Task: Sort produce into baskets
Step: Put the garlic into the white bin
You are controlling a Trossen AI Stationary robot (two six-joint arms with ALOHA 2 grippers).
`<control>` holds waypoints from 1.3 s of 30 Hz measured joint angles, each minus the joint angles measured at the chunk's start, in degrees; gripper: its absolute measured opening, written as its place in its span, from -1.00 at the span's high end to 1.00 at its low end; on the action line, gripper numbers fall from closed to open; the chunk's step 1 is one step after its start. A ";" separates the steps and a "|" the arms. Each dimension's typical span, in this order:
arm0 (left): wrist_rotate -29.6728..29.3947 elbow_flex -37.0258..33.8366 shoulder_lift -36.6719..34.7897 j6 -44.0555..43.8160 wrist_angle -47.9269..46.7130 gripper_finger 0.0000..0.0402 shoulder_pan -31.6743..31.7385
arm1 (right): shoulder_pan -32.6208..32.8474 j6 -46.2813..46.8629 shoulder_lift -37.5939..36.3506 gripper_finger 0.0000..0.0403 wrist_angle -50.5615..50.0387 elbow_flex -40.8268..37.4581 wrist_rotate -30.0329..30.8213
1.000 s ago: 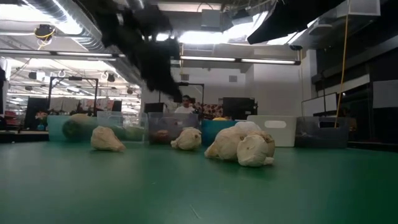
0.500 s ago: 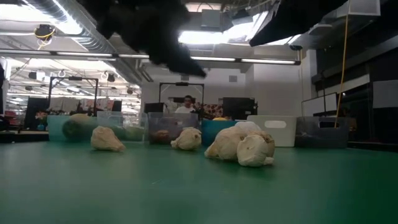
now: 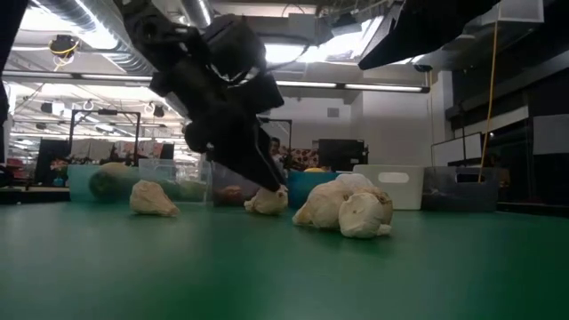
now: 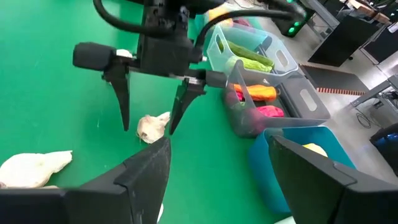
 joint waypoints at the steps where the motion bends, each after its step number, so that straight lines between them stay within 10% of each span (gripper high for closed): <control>1: -0.04 0.02 0.45 -0.11 0.13 -0.41 0.18 | 0.01 0.00 0.00 -0.33 0.01 0.00 -0.01; 11: -0.24 0.00 3.16 -1.87 -0.33 -0.36 1.01 | 0.01 1.04 0.00 -0.33 -0.07 0.00 0.01; 27: -0.33 0.46 3.03 -5.52 0.50 0.28 1.03 | 0.02 0.87 -4.04 -0.33 0.03 0.20 0.01; 39: -7.19 9.93 2.99 -4.08 3.43 0.25 1.31 | 0.02 1.11 -15.62 -0.33 0.04 0.24 0.01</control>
